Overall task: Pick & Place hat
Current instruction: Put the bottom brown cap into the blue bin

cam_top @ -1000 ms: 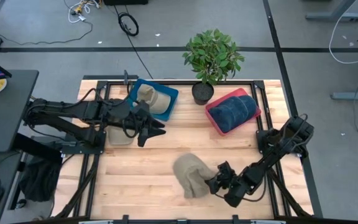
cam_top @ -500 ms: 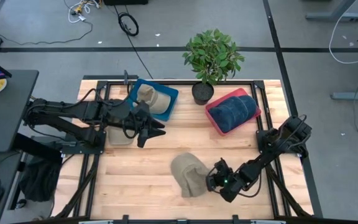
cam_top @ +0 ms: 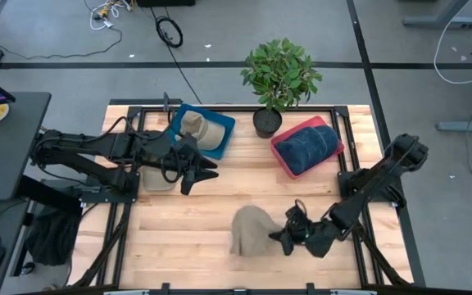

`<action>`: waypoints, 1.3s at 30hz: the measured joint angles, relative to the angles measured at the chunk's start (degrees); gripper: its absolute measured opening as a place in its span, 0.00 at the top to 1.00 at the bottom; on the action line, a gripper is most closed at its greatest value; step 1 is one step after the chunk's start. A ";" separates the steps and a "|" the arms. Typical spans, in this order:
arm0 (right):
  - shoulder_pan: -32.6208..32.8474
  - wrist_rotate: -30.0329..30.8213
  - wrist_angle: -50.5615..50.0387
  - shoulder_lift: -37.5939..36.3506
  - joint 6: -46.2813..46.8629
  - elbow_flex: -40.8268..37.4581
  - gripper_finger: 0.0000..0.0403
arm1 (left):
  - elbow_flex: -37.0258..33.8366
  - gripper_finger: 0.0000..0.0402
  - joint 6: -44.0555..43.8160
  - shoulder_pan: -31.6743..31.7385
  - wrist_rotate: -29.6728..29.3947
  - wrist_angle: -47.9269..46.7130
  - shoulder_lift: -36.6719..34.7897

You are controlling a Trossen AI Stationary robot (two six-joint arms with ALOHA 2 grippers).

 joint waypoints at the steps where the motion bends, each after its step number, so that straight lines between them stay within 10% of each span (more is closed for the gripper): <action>1: -0.37 0.81 0.09 -1.42 -1.66 0.00 1.00 | 0.00 0.59 0.41 0.00 0.00 0.12 0.00; 21: -10.46 13.18 10.79 -14.76 -25.52 0.02 1.00 | 0.04 0.59 -3.59 0.00 -5.00 5.31 0.00; 39: -16.70 22.42 31.17 -14.76 -53.14 0.13 1.00 | 0.09 0.59 -52.03 -8.56 -21.61 9.89 3.09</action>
